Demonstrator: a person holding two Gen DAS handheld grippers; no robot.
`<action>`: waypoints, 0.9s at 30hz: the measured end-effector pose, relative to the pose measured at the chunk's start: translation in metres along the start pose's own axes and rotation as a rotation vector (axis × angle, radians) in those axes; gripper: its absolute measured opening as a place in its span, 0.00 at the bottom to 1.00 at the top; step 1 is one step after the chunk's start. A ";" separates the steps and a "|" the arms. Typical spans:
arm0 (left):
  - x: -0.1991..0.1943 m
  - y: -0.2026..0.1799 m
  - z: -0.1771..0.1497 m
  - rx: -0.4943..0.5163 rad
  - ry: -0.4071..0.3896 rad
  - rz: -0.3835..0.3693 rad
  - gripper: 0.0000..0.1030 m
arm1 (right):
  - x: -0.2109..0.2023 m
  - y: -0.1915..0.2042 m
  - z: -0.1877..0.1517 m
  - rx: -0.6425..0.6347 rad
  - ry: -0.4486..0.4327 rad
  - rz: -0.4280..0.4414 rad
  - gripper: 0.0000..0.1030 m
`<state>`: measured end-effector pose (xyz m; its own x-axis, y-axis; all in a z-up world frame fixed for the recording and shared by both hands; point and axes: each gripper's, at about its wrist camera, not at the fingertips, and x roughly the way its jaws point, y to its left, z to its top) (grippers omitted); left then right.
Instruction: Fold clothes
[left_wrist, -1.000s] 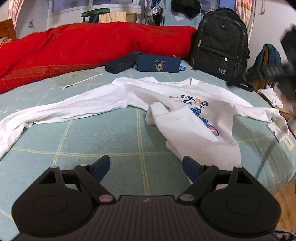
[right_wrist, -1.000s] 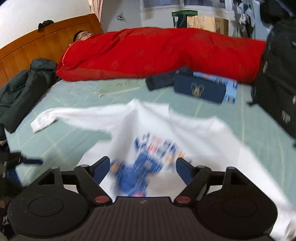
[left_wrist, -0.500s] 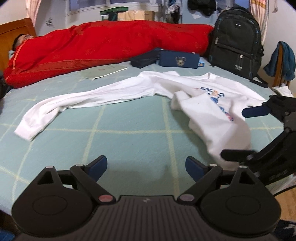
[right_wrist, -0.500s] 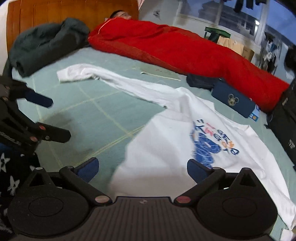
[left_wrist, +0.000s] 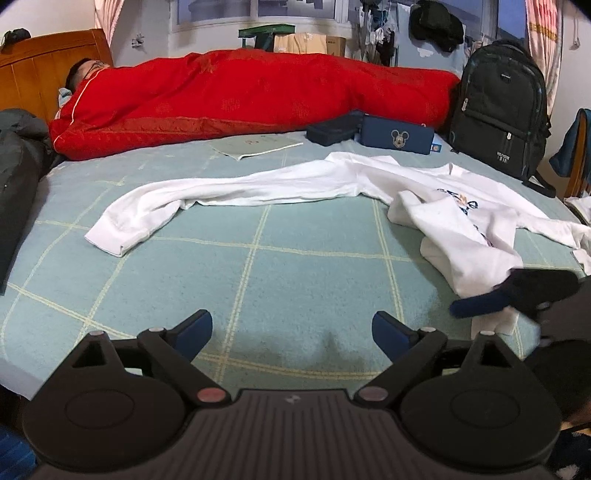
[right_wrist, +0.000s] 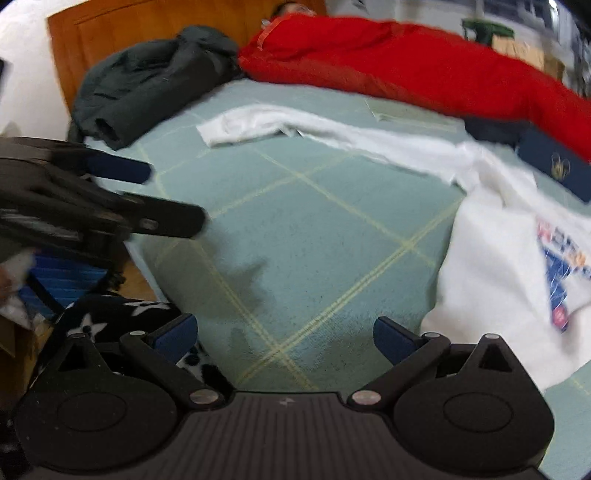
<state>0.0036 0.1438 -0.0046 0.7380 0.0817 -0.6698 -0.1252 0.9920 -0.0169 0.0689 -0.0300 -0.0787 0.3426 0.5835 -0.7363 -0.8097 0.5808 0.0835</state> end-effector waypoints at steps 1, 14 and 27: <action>0.000 0.000 0.001 -0.001 -0.002 0.000 0.91 | 0.006 -0.002 0.001 0.005 0.008 -0.025 1.00; 0.010 -0.026 0.011 0.057 -0.013 -0.017 0.91 | -0.023 -0.103 0.006 0.094 -0.064 -0.408 1.00; 0.056 -0.083 0.021 0.179 0.073 -0.108 0.91 | -0.054 -0.226 -0.001 0.301 -0.133 -0.526 1.00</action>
<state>0.0695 0.0684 -0.0252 0.6901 -0.0270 -0.7232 0.0768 0.9964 0.0361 0.2326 -0.1938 -0.0585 0.7313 0.2294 -0.6423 -0.3525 0.9334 -0.0680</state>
